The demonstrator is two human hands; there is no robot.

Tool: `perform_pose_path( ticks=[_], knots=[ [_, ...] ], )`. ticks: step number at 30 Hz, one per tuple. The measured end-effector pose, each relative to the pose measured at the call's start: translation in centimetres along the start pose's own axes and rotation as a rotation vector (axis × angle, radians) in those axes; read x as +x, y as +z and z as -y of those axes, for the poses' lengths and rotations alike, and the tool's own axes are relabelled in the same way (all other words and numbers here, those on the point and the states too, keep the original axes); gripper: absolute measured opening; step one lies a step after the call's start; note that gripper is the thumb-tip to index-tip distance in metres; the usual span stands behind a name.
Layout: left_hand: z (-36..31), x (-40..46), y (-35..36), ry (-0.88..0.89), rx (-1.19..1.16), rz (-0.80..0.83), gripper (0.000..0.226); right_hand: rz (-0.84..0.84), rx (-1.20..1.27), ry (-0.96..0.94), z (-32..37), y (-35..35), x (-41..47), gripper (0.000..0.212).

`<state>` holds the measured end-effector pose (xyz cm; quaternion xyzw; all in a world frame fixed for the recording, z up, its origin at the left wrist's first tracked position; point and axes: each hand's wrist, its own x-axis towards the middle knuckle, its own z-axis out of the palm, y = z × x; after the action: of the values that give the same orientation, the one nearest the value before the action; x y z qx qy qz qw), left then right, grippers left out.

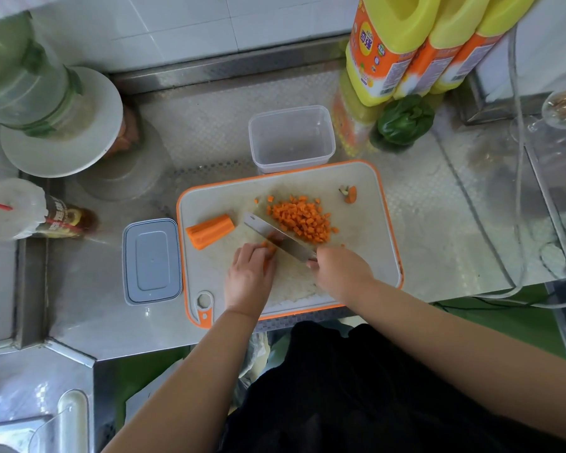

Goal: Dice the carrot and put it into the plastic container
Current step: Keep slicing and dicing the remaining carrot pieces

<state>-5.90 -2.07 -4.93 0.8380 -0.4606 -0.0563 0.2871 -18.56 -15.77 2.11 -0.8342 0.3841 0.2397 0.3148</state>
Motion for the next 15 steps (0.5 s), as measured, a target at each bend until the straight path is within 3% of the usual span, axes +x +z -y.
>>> perform_pose_path(
  ticks=[5, 11, 15],
  knots=[
    [-0.4, -0.3, -0.3, -0.056, 0.006, 0.036, 0.011, -0.058, -0.046, -0.062, -0.3, -0.8, -1.2, 0.022],
    [-0.1, -0.4, 0.1, -0.032, 0.039, 0.033, 0.025, -0.097, -0.235, -0.107, 0.2, 0.2, -2.9, 0.009],
    [-0.2, -0.2, 0.2, -0.053, 0.045, 0.016, 0.028, -0.053, -0.289, -0.061, 0.9, 0.0, -3.1, 0.023]
  ],
)
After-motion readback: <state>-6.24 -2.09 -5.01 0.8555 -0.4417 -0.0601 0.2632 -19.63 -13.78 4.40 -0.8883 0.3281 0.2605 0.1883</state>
